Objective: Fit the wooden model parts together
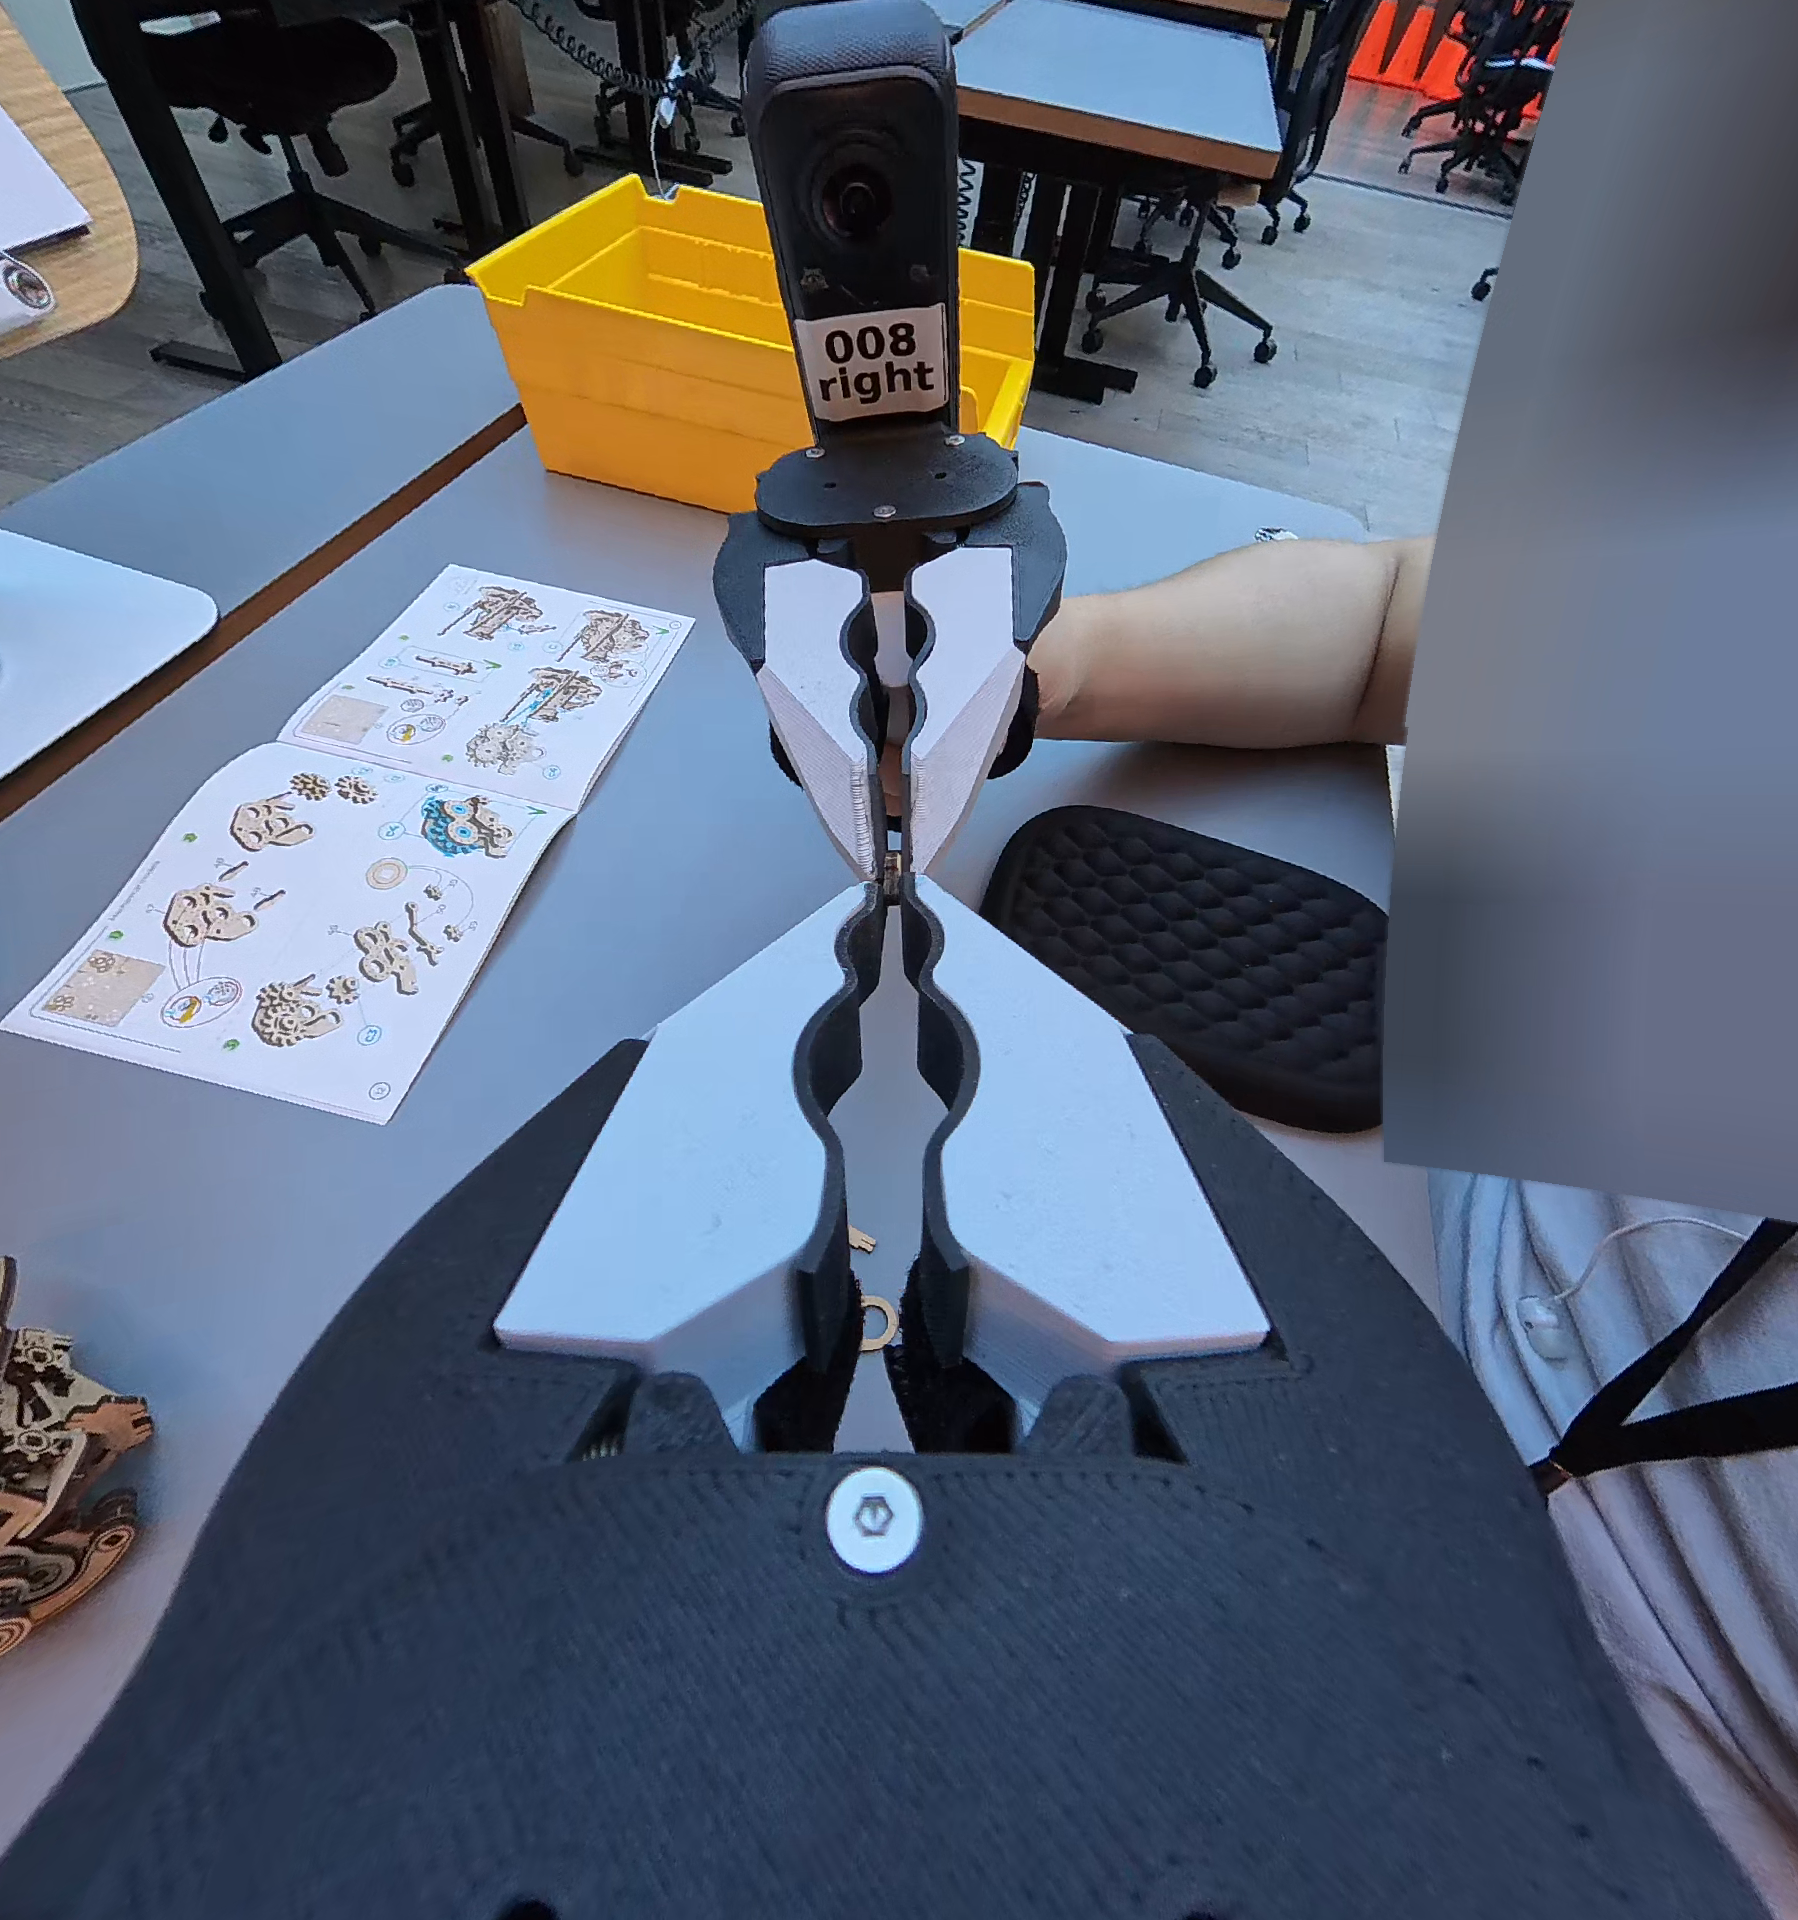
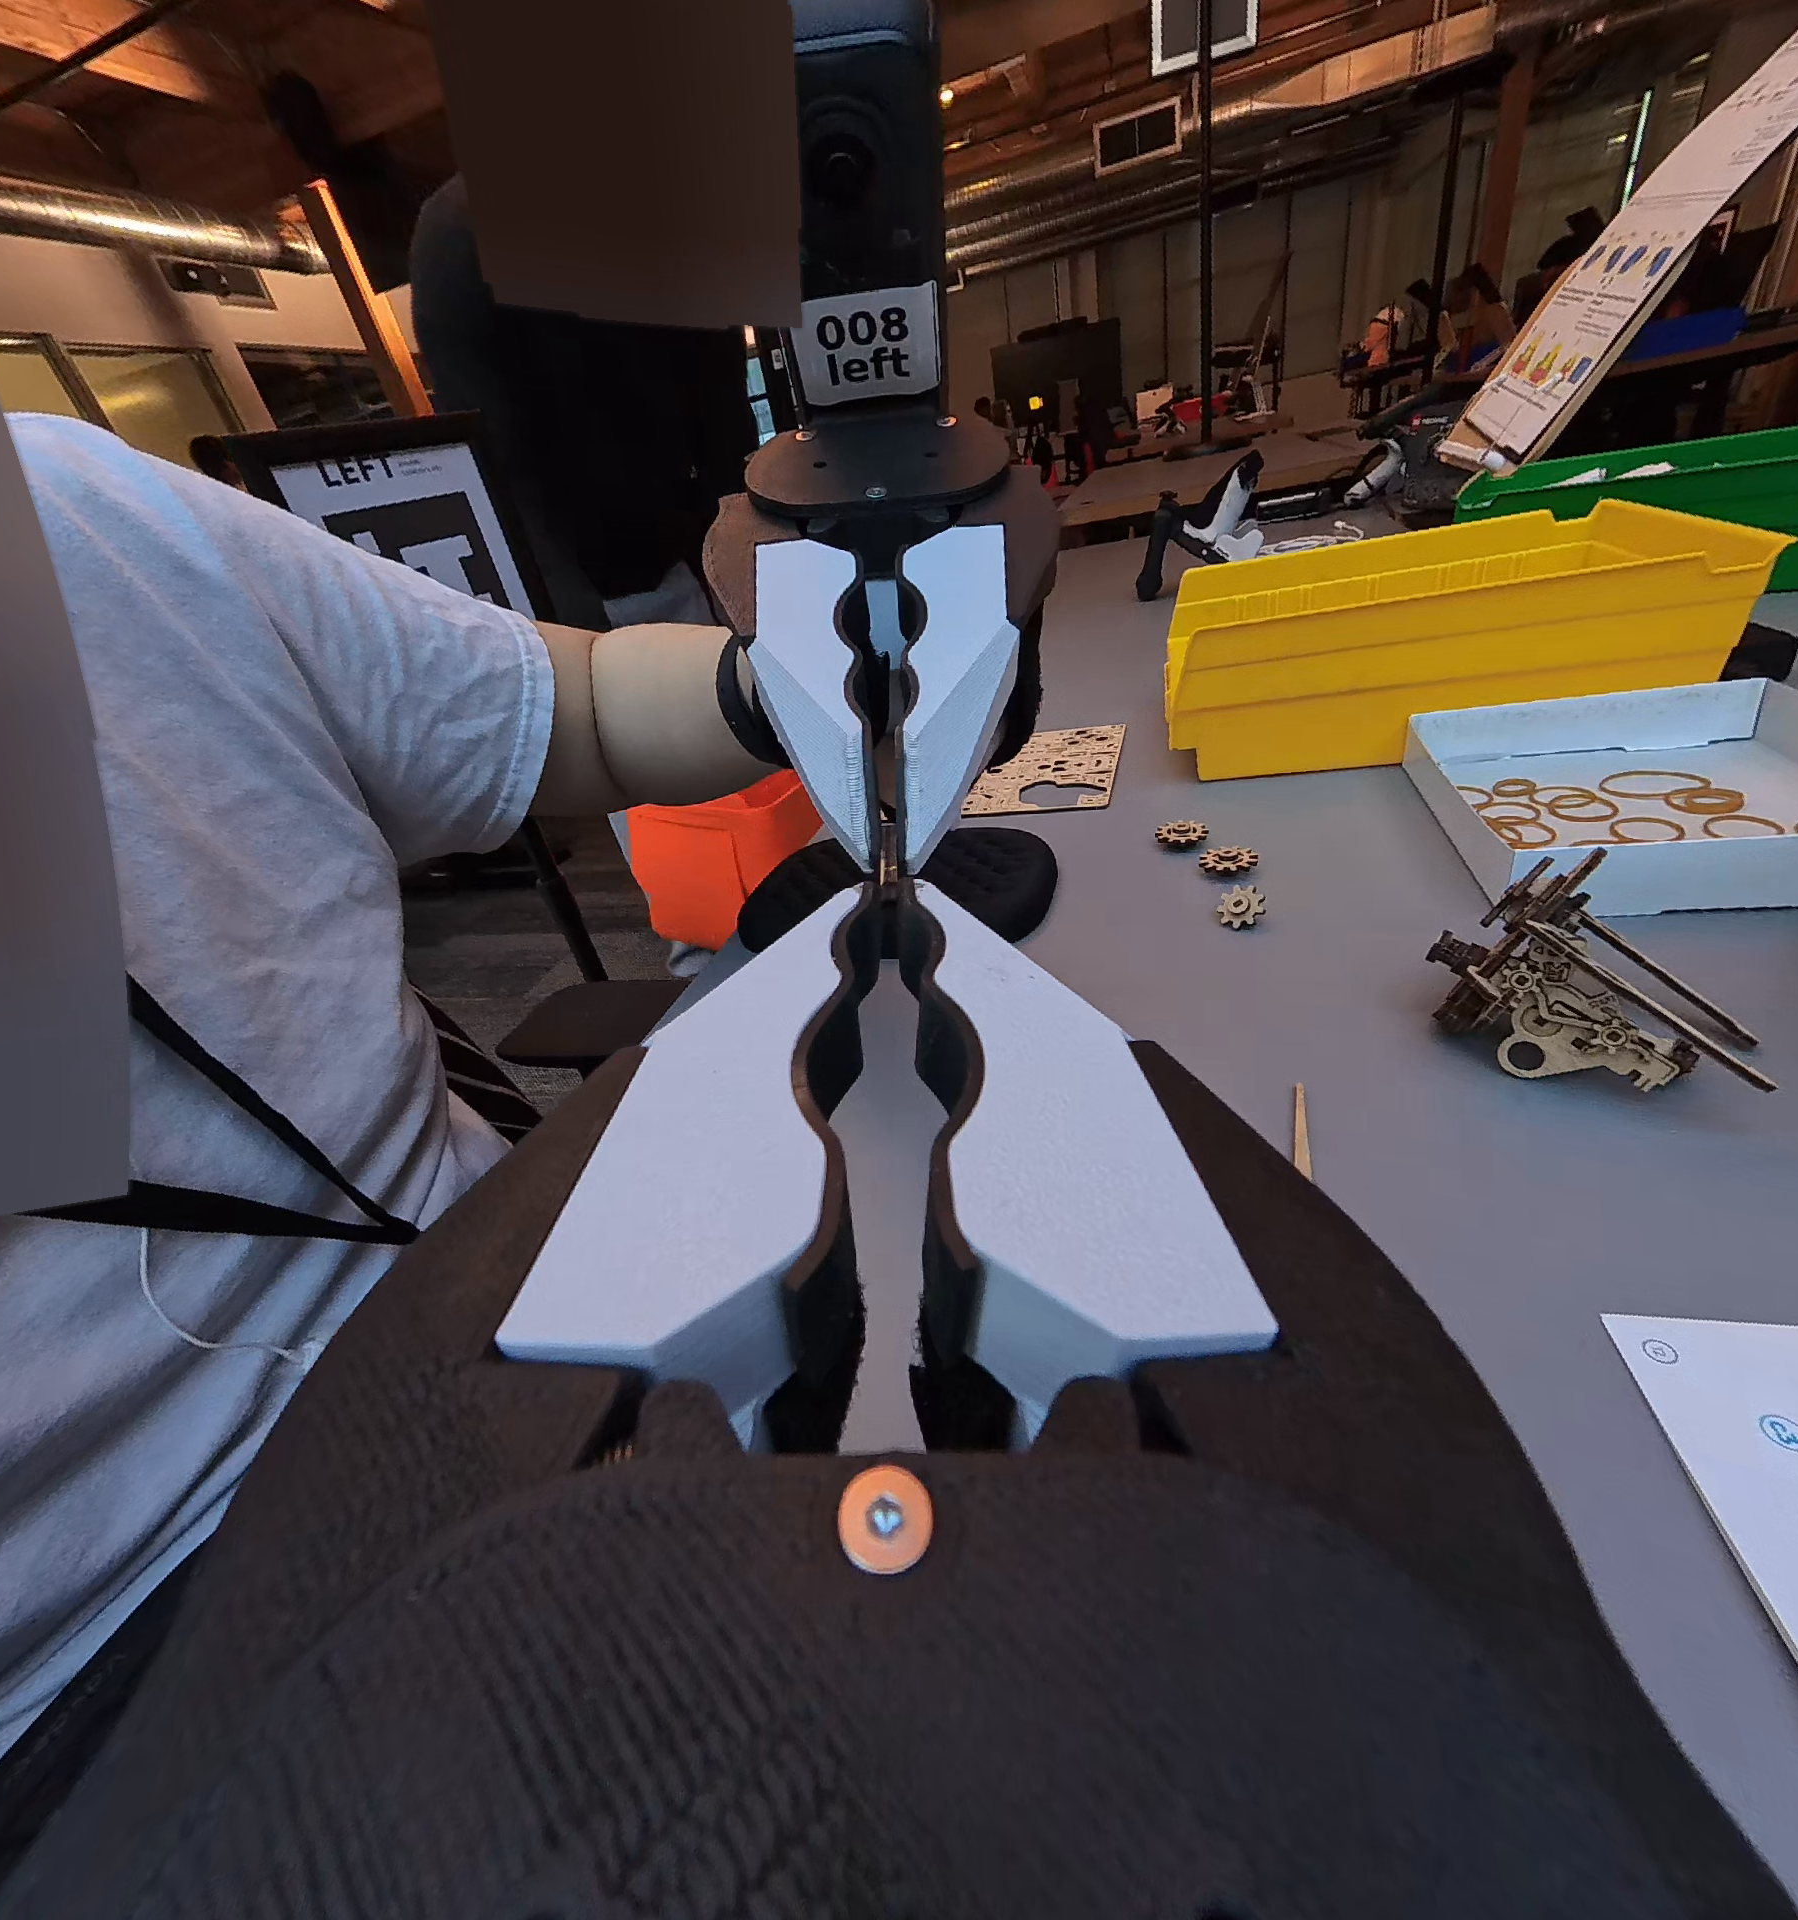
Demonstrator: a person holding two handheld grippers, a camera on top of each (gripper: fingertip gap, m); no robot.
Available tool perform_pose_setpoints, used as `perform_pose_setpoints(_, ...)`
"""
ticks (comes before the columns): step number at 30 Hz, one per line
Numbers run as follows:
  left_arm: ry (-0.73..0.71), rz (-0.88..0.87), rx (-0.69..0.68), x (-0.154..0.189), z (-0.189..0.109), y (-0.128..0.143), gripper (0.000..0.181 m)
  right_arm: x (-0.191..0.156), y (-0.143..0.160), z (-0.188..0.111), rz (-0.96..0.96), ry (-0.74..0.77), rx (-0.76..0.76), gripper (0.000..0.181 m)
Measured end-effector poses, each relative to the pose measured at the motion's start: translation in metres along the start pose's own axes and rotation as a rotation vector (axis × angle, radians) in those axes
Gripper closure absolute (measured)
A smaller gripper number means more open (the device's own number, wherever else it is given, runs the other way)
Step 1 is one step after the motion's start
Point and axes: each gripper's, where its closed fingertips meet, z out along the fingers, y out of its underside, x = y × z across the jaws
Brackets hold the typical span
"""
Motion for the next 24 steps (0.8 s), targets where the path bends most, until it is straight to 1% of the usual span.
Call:
perform_pose_setpoints(14,0.004,-0.001,0.004,-0.0008,0.0004,0.0003,0.180,0.0009,0.0022,0.0008,0.010,-0.001,-0.005,0.180)
perform_pose_setpoints(22,0.011,0.001,-0.017,0.0004,0.0004,0.0029,0.181,-0.0008,0.0041,0.0016,-0.010,-0.007,-0.013,0.180)
perform_pose_setpoints(23,0.014,-0.004,-0.018,0.0009,0.0000,0.0030,0.181,-0.0009,0.0040,0.0018,-0.025,-0.005,-0.010,0.179)
perform_pose_setpoints(24,0.015,-0.014,-0.029,0.0010,-0.0005,0.0045,0.181,0.0009,0.0047,0.0018,-0.046,0.009,-0.012,0.170)
